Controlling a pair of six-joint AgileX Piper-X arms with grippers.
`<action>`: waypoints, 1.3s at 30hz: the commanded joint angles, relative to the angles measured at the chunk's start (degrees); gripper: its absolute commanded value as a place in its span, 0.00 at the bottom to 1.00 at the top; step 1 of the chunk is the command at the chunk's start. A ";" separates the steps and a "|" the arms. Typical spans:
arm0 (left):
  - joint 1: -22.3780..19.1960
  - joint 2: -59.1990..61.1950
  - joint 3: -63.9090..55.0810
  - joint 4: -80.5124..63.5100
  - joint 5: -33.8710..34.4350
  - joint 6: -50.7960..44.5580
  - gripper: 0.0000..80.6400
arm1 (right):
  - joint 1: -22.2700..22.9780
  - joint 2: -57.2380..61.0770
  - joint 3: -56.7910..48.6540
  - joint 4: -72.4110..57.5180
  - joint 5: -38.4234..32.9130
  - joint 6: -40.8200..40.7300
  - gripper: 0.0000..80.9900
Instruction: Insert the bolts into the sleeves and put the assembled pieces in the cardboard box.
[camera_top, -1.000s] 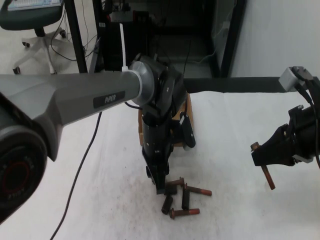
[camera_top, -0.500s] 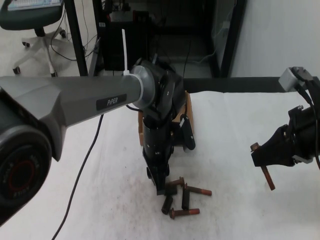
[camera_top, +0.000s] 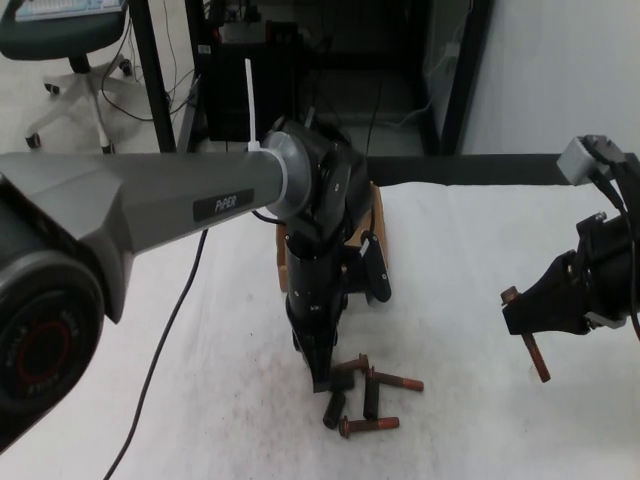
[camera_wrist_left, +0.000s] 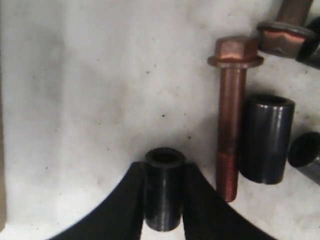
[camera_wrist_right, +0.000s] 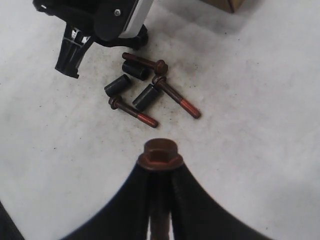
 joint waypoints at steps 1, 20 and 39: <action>0.03 -0.08 -0.31 1.50 -1.97 -1.69 0.00 | -0.09 -0.63 -0.19 -0.16 -1.03 -0.09 0.01; 0.67 -11.66 -0.31 -5.58 17.80 -38.75 0.00 | -0.29 -5.71 -0.21 -12.90 -1.67 25.61 0.01; 1.33 -44.48 20.34 -29.79 24.61 -46.85 0.00 | 10.12 -17.00 -0.21 -65.74 -0.08 44.99 0.01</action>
